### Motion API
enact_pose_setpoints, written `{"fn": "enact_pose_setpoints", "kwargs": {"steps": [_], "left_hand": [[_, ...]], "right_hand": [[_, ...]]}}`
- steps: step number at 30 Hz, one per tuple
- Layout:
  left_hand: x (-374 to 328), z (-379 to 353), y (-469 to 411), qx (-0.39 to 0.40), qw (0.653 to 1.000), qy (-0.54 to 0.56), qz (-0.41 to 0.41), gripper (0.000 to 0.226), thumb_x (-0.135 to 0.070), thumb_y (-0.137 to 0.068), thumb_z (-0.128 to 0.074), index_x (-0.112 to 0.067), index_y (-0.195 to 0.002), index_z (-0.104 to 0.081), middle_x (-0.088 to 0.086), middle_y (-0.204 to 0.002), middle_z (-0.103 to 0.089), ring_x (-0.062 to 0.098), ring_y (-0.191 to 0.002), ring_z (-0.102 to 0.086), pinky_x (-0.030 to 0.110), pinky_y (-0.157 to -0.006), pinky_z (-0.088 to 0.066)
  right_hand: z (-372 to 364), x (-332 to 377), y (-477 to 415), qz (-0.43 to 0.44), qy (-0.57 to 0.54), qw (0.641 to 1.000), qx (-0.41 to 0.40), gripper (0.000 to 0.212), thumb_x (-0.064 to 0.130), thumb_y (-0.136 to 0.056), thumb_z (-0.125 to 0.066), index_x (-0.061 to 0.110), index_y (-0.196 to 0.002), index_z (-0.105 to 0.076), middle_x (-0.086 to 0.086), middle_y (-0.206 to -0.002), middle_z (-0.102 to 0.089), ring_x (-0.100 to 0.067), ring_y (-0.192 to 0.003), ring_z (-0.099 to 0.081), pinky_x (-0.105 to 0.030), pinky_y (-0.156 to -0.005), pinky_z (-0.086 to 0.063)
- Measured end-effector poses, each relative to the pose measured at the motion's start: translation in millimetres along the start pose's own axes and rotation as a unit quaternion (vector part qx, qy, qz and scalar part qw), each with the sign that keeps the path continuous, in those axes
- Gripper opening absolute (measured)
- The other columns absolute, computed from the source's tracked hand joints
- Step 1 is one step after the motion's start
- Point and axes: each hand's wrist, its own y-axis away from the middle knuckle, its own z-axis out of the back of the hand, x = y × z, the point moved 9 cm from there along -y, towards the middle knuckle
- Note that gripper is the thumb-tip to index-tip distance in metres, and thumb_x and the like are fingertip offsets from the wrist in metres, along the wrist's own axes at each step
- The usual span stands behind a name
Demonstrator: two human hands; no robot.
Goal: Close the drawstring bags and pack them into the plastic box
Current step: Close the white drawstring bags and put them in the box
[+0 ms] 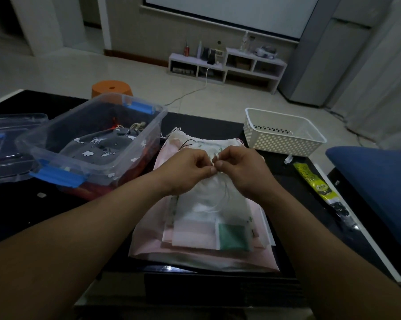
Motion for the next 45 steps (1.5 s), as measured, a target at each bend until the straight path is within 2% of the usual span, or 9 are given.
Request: {"fn": "enact_pose_setpoints", "kwargs": {"steps": [2, 9, 13, 19, 25, 29, 36, 41, 45], "left_hand": [[1.2, -1.0, -0.1, -0.005, 1.0, -0.002, -0.003, 0.019, -0.029, -0.095, -0.073, -0.016, -0.082, -0.07, -0.002, -0.076, -0.068, 0.017, -0.074, -0.063, 0.048, -0.078, -0.056], [-2.1, -3.0, 2.0, -0.065, 0.997, -0.041, -0.014, 0.029, -0.02, -0.09, -0.07, -0.017, -0.07, -0.05, -0.006, -0.064, -0.052, 0.014, -0.064, -0.048, 0.039, -0.062, -0.044], [-4.3, -4.4, 4.9, -0.084, 0.995, -0.041, -0.027, 0.027, -0.018, -0.09, -0.068, -0.028, -0.075, -0.048, -0.007, -0.067, -0.053, 0.009, -0.062, -0.049, 0.029, -0.059, -0.037], [-6.7, 0.5, 6.0, -0.089, 0.995, -0.036, -0.032, 0.029, -0.011, -0.091, -0.062, -0.026, -0.068, -0.054, -0.008, -0.063, -0.054, 0.007, -0.061, -0.05, 0.03, -0.06, -0.037], [0.3, 1.1, 0.5, -0.006, 0.999, 0.017, -0.037, 0.018, -0.022, -0.1, -0.068, -0.013, -0.085, -0.07, -0.002, -0.071, -0.065, 0.013, -0.067, -0.061, 0.043, -0.073, -0.059], [0.2, 1.9, 0.4, 0.001, 0.999, 0.035, -0.037, 0.022, -0.023, -0.098, -0.072, -0.01, -0.082, -0.066, -0.003, -0.068, -0.061, 0.012, -0.065, -0.059, 0.052, -0.073, -0.059], [-1.3, 0.9, 3.3, -0.014, 0.998, 0.049, -0.036, 0.028, -0.029, -0.102, -0.064, -0.007, -0.085, -0.06, 0.0, -0.069, -0.061, 0.015, -0.065, -0.059, 0.051, -0.069, -0.058], [-0.4, 4.1, 2.4, -0.043, 0.997, 0.064, -0.023, 0.028, -0.025, -0.106, -0.057, -0.007, -0.086, -0.056, -0.001, -0.07, -0.055, 0.012, -0.063, -0.051, 0.041, -0.064, -0.051], [4.0, 11.8, 1.9, -0.082, 0.997, 0.0, -0.005, 0.028, -0.025, -0.108, -0.051, -0.004, -0.09, -0.054, 0.003, -0.077, -0.056, 0.013, -0.068, -0.046, 0.034, -0.067, -0.04]], "right_hand": [[-1.1, 2.5, 0.2, 0.012, 0.033, 0.999, -0.003, 0.007, 0.016, -0.097, -0.072, 0.016, -0.102, -0.077, 0.011, -0.093, -0.073, 0.0, -0.087, -0.067, -0.014, -0.074, -0.05], [-5.7, 4.0, 0.7, 0.033, 0.052, 0.998, -0.018, 0.006, 0.015, -0.095, -0.072, 0.021, -0.094, -0.073, 0.005, -0.088, -0.072, -0.013, -0.084, -0.066, -0.042, -0.08, -0.058], [-9.6, 7.5, 3.5, 0.045, 0.045, 0.998, -0.027, 0.012, 0.014, -0.097, -0.07, 0.026, -0.095, -0.07, 0.006, -0.09, -0.073, -0.008, -0.083, -0.069, -0.036, -0.078, -0.059], [-8.7, 16.0, 6.2, 0.074, 0.055, 0.995, -0.047, 0.022, 0.012, -0.098, -0.067, 0.033, -0.093, -0.065, 0.01, -0.086, -0.07, -0.007, -0.08, -0.066, -0.031, -0.073, -0.055], [-5.2, 5.7, 3.8, 0.045, 0.037, 0.997, -0.042, 0.011, 0.012, -0.094, -0.071, 0.023, -0.091, -0.068, 0.008, -0.081, -0.069, -0.01, -0.076, -0.063, -0.03, -0.07, -0.052], [-3.6, 2.8, 3.2, 0.019, -0.003, 0.999, -0.027, 0.004, 0.013, -0.096, -0.071, 0.016, -0.093, -0.069, 0.005, -0.082, -0.069, -0.004, -0.073, -0.06, -0.017, -0.064, -0.046], [0.4, -0.4, 4.7, -0.008, -0.01, 0.999, -0.033, 0.004, 0.017, -0.099, -0.068, 0.017, -0.095, -0.069, 0.007, -0.085, -0.068, -0.004, -0.075, -0.061, -0.013, -0.062, -0.044], [4.6, -2.0, 5.1, -0.025, -0.05, 0.997, -0.053, 0.004, 0.016, -0.099, -0.068, 0.015, -0.096, -0.07, 0.001, -0.09, -0.072, -0.015, -0.085, -0.067, -0.029, -0.075, -0.053], [4.5, -5.4, 6.7, -0.041, -0.057, 0.996, -0.052, 0.007, 0.016, -0.101, -0.066, 0.016, -0.094, -0.068, 0.002, -0.09, -0.071, -0.01, -0.08, -0.062, -0.025, -0.07, -0.049]]}}
